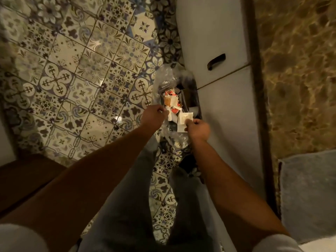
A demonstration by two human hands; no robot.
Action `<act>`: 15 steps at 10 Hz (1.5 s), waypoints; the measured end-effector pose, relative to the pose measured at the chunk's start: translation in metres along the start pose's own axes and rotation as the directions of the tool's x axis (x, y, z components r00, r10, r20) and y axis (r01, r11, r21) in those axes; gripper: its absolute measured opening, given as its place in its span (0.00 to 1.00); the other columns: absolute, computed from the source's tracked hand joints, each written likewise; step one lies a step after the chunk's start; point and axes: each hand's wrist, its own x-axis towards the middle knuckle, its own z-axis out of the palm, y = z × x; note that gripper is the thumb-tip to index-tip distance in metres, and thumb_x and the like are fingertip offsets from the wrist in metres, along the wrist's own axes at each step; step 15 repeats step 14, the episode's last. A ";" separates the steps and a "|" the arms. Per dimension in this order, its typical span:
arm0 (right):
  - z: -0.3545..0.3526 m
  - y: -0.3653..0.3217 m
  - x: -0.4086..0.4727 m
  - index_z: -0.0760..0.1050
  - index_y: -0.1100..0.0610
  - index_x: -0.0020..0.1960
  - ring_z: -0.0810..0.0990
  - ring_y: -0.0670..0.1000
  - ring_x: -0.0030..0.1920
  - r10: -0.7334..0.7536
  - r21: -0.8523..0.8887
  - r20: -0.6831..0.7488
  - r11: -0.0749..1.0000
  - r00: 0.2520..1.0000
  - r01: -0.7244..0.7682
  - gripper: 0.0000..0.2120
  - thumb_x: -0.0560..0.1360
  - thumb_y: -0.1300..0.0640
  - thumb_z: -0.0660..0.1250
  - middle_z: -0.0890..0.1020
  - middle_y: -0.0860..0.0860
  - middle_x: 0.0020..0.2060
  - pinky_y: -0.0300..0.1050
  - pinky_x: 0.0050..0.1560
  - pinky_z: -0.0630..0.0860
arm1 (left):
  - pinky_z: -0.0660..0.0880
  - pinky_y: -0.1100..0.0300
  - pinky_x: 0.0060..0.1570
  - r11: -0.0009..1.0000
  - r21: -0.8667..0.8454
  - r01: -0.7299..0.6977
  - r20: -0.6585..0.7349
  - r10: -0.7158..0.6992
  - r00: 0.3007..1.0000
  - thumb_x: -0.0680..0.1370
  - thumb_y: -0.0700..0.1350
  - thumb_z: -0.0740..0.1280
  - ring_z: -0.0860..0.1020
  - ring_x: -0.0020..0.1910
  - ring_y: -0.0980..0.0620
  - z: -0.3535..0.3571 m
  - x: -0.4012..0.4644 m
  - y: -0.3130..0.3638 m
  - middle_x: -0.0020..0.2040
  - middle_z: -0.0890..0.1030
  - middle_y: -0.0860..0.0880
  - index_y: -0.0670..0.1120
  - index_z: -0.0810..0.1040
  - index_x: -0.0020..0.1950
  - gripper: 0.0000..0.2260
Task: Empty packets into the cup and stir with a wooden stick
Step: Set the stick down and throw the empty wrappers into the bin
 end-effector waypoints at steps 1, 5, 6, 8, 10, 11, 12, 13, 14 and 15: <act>0.018 0.005 0.025 0.87 0.57 0.48 0.87 0.58 0.46 0.021 -0.024 -0.001 1.000 1.000 -0.021 0.13 0.74 0.48 0.71 0.88 0.56 0.44 0.54 0.50 0.84 | 0.80 0.55 0.51 1.000 0.026 0.013 0.014 -0.013 1.000 0.79 0.48 0.70 0.82 0.46 0.51 0.016 0.024 -0.013 0.46 0.85 0.49 0.45 0.84 0.51 0.08; 0.084 -0.005 0.099 0.84 0.56 0.59 0.85 0.58 0.54 0.002 -0.184 0.053 0.983 0.999 0.008 0.16 0.77 0.48 0.69 0.87 0.56 0.54 0.50 0.54 0.82 | 0.80 0.55 0.52 0.995 0.082 0.051 0.003 -0.051 0.999 0.80 0.48 0.68 0.83 0.47 0.51 0.062 0.110 -0.038 0.50 0.86 0.48 0.44 0.84 0.54 0.10; 0.096 -0.007 0.115 0.85 0.54 0.56 0.85 0.58 0.52 0.006 -0.188 0.043 0.982 0.999 0.002 0.15 0.76 0.47 0.69 0.88 0.55 0.50 0.55 0.55 0.82 | 0.79 0.55 0.50 0.990 0.141 0.022 0.020 -0.025 0.999 0.81 0.48 0.67 0.83 0.46 0.49 0.071 0.125 -0.042 0.48 0.86 0.46 0.43 0.85 0.52 0.11; 0.106 0.000 0.144 0.82 0.57 0.56 0.83 0.56 0.51 -0.017 -0.183 0.085 0.983 0.996 0.032 0.13 0.79 0.50 0.67 0.85 0.55 0.50 0.45 0.47 0.76 | 0.75 0.58 0.43 0.993 0.120 0.020 -0.014 -0.018 1.000 0.79 0.47 0.68 0.83 0.43 0.47 0.084 0.147 -0.045 0.44 0.86 0.44 0.43 0.85 0.46 0.10; 0.119 0.002 0.158 0.83 0.57 0.57 0.84 0.59 0.53 -0.032 -0.241 0.071 0.969 0.997 0.048 0.16 0.78 0.48 0.66 0.86 0.57 0.52 0.55 0.58 0.81 | 0.80 0.55 0.48 0.988 0.151 0.026 -0.028 -0.022 0.999 0.79 0.47 0.69 0.82 0.43 0.49 0.093 0.153 -0.056 0.43 0.86 0.47 0.45 0.85 0.43 0.09; 0.121 0.000 0.161 0.84 0.57 0.57 0.84 0.57 0.52 -0.047 -0.253 0.063 0.966 0.997 0.062 0.15 0.79 0.48 0.66 0.86 0.56 0.51 0.54 0.57 0.81 | 0.78 0.56 0.45 0.988 0.152 0.028 -0.027 -0.024 0.999 0.79 0.48 0.68 0.82 0.42 0.49 0.095 0.156 -0.060 0.43 0.86 0.46 0.44 0.85 0.44 0.10; 0.121 -0.003 0.157 0.83 0.56 0.57 0.84 0.56 0.53 -0.039 -0.260 0.079 0.964 0.996 0.059 0.15 0.80 0.47 0.66 0.86 0.55 0.51 0.54 0.58 0.80 | 0.69 0.60 0.37 0.990 0.136 0.043 -0.015 -0.041 0.999 0.80 0.48 0.67 0.78 0.39 0.52 0.093 0.155 -0.060 0.40 0.82 0.48 0.43 0.84 0.46 0.11; 0.119 -0.004 0.152 0.83 0.55 0.57 0.84 0.56 0.53 -0.025 -0.252 0.084 0.967 0.996 0.046 0.17 0.80 0.44 0.65 0.86 0.55 0.51 0.56 0.58 0.80 | 0.66 0.60 0.37 0.988 0.151 0.007 0.000 -0.007 1.000 0.81 0.47 0.66 0.76 0.37 0.50 0.087 0.151 -0.059 0.37 0.79 0.47 0.42 0.83 0.43 0.12; 0.114 -0.007 0.137 0.82 0.57 0.56 0.84 0.57 0.53 -0.041 -0.230 0.073 0.972 0.996 0.057 0.18 0.80 0.44 0.63 0.87 0.56 0.51 0.57 0.57 0.81 | 0.63 0.59 0.33 0.988 0.157 -0.005 0.005 0.004 1.000 0.82 0.48 0.65 0.74 0.36 0.50 0.078 0.144 -0.054 0.33 0.75 0.49 0.46 0.76 0.36 0.15; 0.114 -0.007 0.137 0.82 0.57 0.56 0.84 0.57 0.53 -0.041 -0.230 0.073 0.972 0.996 0.057 0.18 0.80 0.44 0.63 0.87 0.56 0.51 0.57 0.57 0.81 | 0.63 0.59 0.33 0.988 0.157 -0.005 0.005 0.004 1.000 0.82 0.48 0.65 0.74 0.36 0.50 0.078 0.144 -0.054 0.33 0.75 0.49 0.46 0.76 0.36 0.15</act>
